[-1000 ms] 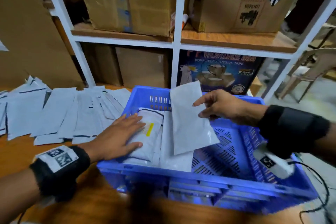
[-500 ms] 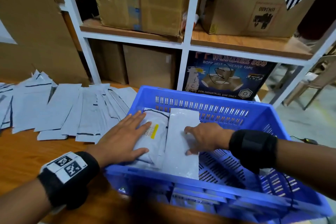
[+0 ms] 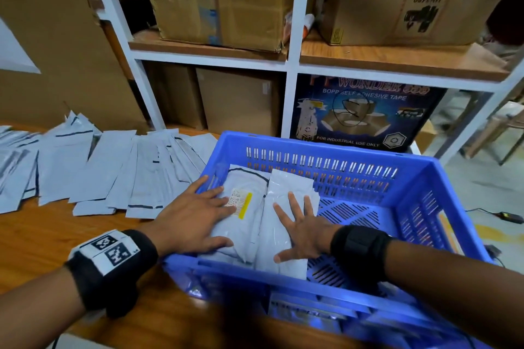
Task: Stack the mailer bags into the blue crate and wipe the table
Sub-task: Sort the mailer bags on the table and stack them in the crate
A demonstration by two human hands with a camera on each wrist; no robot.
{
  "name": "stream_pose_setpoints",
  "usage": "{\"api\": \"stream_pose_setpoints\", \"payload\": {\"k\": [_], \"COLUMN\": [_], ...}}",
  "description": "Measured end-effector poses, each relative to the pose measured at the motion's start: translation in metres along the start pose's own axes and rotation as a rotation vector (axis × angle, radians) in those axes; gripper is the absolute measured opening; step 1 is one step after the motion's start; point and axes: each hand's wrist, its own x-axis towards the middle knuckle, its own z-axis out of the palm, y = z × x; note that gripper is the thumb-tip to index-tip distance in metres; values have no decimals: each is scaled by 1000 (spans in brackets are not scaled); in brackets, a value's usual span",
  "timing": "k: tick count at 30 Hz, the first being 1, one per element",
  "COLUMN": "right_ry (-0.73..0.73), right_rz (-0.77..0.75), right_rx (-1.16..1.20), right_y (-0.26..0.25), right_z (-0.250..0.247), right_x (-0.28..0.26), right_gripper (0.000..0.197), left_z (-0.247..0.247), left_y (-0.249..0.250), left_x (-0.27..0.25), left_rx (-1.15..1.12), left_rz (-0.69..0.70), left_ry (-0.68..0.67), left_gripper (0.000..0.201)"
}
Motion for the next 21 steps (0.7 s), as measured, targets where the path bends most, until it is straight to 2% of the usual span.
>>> {"api": "stream_pose_setpoints", "payload": {"k": [10,14,19,21], "right_ry": [-9,-19,69,130], "right_rz": [0,9,47,73], "right_rx": [6,12,47,87], "right_y": [1,0,-4,-12], "right_z": [3,-15,-35,-50], "right_x": [3,-6,-12,-27], "right_gripper": [128,124,129,125], "left_z": [-4,-3,-7,-8], "left_y": [1,1,2,1], "left_x": [-2,-1,-3,-3], "left_rx": [-63,-120,-191,-219], "left_rz": [-12,-55,-96,-100], "left_ry": [37,35,59,79], "left_gripper": [81,88,89,95]}}
